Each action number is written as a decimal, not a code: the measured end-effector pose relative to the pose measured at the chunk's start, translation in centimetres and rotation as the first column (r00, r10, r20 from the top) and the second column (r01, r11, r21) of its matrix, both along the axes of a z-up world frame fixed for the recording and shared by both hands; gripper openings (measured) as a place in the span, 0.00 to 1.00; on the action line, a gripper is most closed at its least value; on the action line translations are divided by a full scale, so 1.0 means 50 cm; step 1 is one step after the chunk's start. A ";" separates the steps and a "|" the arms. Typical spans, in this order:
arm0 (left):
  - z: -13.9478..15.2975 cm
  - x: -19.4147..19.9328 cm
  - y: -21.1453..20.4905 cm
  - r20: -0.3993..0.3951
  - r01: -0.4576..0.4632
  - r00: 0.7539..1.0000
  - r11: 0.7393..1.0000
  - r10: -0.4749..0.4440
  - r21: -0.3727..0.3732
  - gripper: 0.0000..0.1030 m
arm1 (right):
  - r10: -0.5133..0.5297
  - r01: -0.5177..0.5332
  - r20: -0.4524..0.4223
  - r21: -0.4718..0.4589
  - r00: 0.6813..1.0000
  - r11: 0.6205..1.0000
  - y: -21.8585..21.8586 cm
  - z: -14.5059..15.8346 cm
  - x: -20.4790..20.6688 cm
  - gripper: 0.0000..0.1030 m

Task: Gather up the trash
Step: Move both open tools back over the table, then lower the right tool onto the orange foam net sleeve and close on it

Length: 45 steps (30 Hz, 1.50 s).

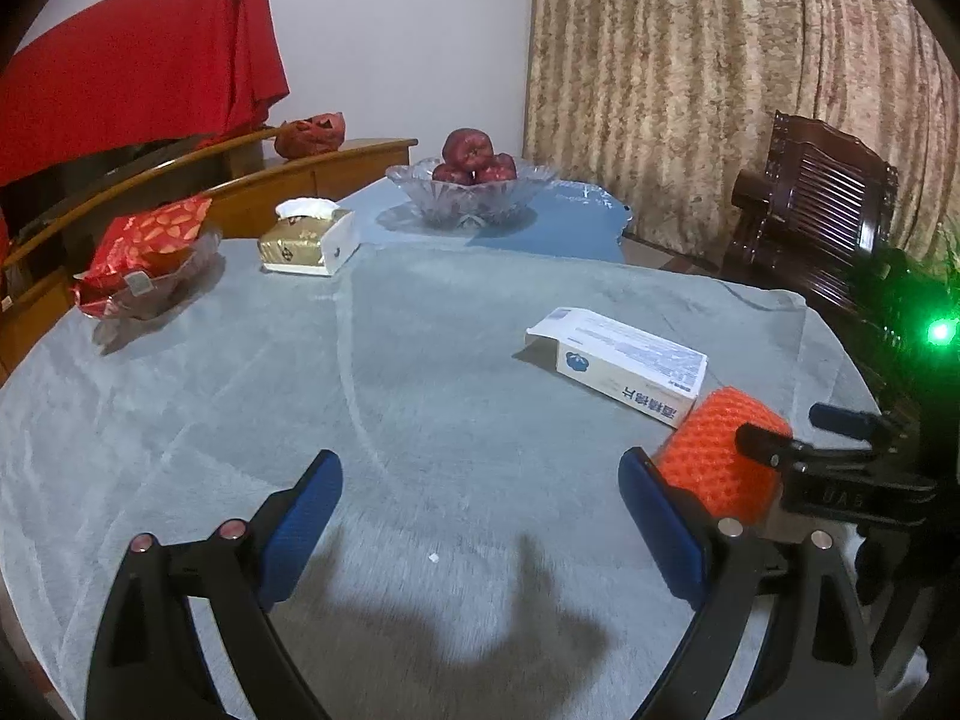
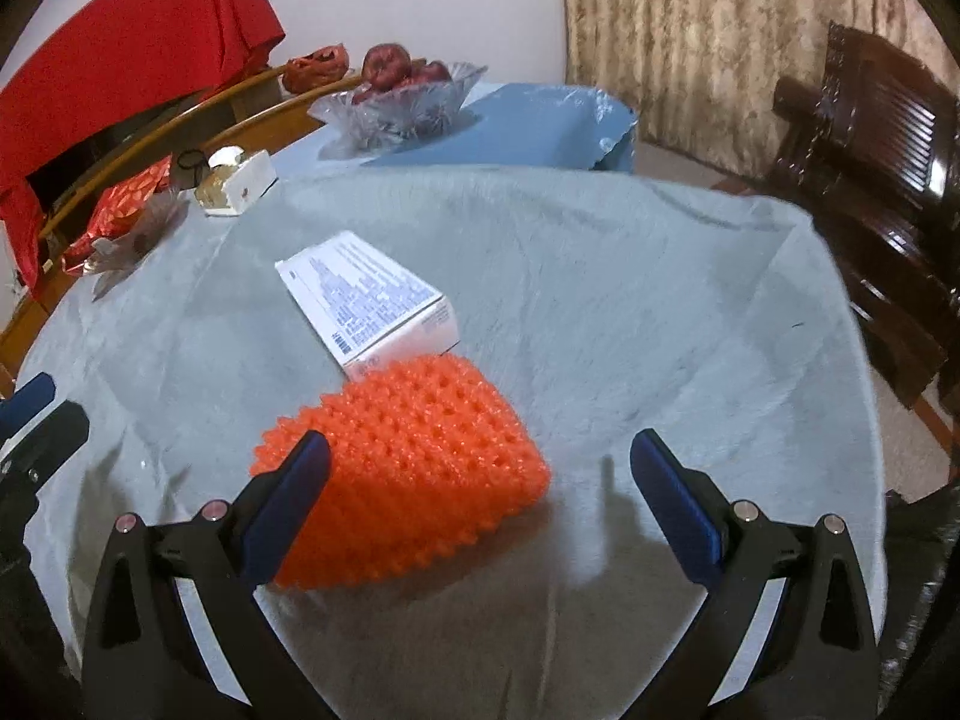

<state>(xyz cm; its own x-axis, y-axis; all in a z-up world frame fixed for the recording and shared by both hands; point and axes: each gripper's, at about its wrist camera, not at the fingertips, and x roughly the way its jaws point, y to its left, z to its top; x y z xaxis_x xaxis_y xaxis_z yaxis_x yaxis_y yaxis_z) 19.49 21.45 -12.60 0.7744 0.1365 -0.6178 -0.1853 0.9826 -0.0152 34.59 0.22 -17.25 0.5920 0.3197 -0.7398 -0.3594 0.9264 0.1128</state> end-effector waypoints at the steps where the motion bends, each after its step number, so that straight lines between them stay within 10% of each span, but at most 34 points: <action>1: -0.002 0.005 0.001 -0.001 -0.001 1.000 1.000 0.001 -0.003 0.89 | 0.006 -0.006 -0.006 0.005 1.000 1.000 0.003 -0.004 0.000 0.92; 15: -0.009 0.057 -0.045 -0.008 0.029 1.000 0.999 -0.030 -0.021 0.89 | 0.084 -0.080 -0.048 0.083 0.995 0.993 -0.023 0.006 -0.001 0.26; 33: -0.054 0.207 -0.182 -0.072 0.106 0.992 0.994 -0.108 -0.023 0.89 | 0.006 -0.006 -0.003 0.018 1.000 1.000 -0.144 0.035 0.059 0.25; 45: -0.107 0.235 -0.121 -0.180 -0.013 0.984 0.999 0.006 -0.043 0.88 | 0.010 -0.010 0.001 0.015 1.000 1.000 -0.140 0.023 0.072 0.26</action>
<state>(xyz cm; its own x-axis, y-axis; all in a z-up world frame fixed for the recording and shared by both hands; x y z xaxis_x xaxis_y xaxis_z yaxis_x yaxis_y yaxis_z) 31.24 15.42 -17.97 0.6493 0.1133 -0.7521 -0.1981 0.9799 -0.0235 38.19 -6.77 -16.09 0.5897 0.3369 -0.7340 -0.3686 0.9209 0.1265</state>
